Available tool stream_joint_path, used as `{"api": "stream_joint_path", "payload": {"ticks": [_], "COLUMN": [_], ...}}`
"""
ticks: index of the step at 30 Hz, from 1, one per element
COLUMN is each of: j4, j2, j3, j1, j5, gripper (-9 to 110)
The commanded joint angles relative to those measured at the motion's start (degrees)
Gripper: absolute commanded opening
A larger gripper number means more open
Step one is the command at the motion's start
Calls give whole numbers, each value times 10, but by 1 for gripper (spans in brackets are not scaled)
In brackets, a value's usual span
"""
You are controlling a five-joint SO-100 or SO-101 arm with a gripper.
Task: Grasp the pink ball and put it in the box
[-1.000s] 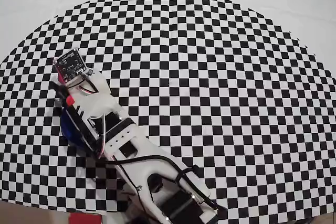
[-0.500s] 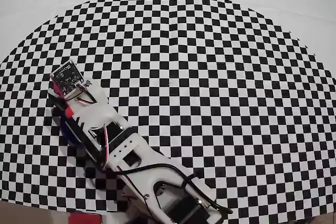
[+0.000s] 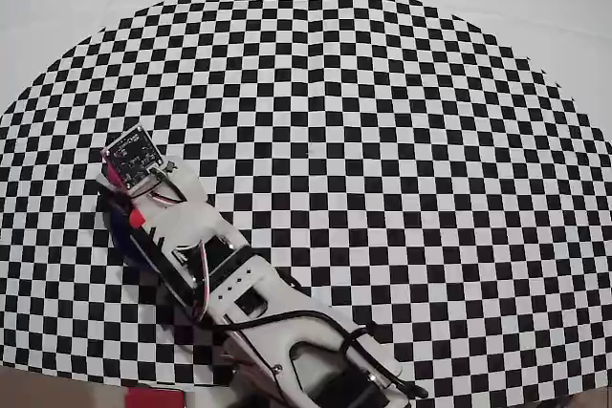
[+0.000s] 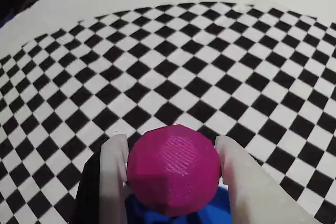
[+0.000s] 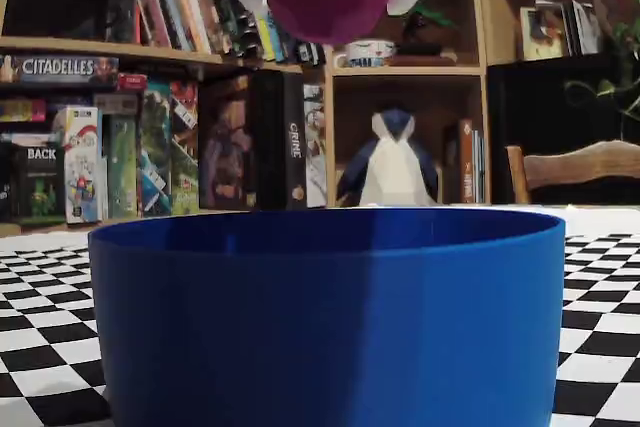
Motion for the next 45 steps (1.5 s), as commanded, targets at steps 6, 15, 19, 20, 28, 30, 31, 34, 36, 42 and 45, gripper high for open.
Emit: {"api": "stream_joint_path", "payload": {"ticks": [6, 15, 19, 20, 28, 30, 31, 34, 36, 42, 45], "j4": [12, 21, 30, 33, 37, 37, 37, 37, 38, 40, 44], "j2": [46, 62, 71, 74, 84, 90, 93, 102, 106, 125, 130], "j3": [19, 38, 46, 48, 63, 69, 73, 83, 89, 105, 110], "j1": [-3, -1, 1, 1, 1, 1, 1, 1, 1, 1, 1], "j5": [0, -2, -3, -3, -3, -3, -3, -4, -4, -4, -4], "gripper": [0, 0, 0, 0, 0, 0, 0, 0, 0, 0, 0]}}
